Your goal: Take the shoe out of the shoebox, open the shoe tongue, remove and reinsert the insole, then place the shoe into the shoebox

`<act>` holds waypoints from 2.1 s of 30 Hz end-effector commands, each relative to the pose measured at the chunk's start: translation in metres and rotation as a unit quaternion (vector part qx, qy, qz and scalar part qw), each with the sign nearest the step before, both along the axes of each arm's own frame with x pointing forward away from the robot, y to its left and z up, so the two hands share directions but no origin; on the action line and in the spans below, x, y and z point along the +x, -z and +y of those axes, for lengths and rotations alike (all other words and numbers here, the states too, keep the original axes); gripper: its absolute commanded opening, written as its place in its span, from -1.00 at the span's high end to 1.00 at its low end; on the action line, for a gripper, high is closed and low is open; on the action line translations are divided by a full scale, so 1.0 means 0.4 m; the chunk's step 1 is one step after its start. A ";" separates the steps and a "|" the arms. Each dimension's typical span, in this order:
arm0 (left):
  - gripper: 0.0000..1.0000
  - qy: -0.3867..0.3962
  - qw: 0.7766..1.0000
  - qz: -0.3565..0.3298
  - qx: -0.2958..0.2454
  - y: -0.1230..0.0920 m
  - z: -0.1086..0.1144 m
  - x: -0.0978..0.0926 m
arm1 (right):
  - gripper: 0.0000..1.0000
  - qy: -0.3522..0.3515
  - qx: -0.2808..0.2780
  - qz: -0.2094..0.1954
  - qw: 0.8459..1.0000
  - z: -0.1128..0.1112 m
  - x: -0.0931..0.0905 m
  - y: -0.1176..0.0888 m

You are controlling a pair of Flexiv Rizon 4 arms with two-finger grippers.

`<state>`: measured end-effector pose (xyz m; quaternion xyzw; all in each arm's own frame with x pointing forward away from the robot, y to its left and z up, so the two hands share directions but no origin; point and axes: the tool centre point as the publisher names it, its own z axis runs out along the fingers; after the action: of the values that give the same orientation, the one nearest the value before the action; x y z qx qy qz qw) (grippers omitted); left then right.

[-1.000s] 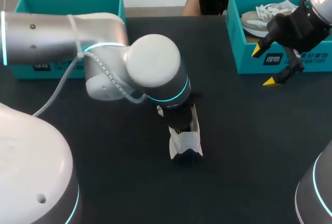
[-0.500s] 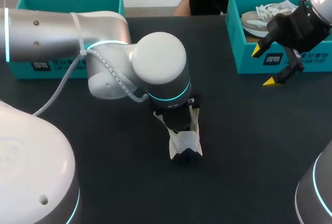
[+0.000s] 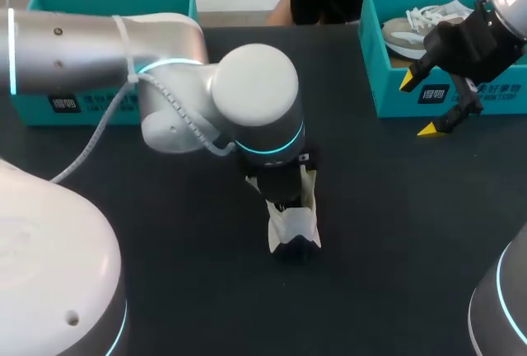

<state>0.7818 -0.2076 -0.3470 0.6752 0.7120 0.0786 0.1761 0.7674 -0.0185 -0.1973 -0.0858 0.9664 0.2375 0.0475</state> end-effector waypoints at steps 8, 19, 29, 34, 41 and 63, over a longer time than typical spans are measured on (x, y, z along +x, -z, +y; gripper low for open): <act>-1.00 0.010 1.000 0.013 0.001 -0.086 0.016 0.039 | -1.00 0.000 -0.001 0.001 1.000 0.001 0.002 0.001; 0.38 0.020 1.000 0.010 0.007 -0.101 0.004 0.055 | -1.00 0.000 -0.001 0.001 1.000 0.001 0.002 0.001; 0.52 0.025 0.999 0.022 0.001 -0.098 0.005 0.031 | -1.00 0.000 -0.001 0.001 1.000 0.001 0.002 0.001; 0.51 0.027 0.999 0.033 -0.001 -0.088 0.002 0.009 | -1.00 0.000 -0.001 0.001 1.000 0.001 0.002 0.001; 0.49 0.028 0.999 0.047 -0.004 -0.074 0.003 -0.028 | -1.00 0.000 -0.001 0.001 1.000 0.001 0.002 0.001; 0.41 -0.013 0.997 0.082 0.000 -0.047 0.002 -0.076 | -1.00 0.000 -0.001 0.001 1.000 0.001 0.002 0.001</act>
<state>0.7523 -0.2033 -0.3247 0.6749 0.7285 0.0241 0.1148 0.7674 -0.0185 -0.1973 -0.0858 0.9664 0.2375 0.0475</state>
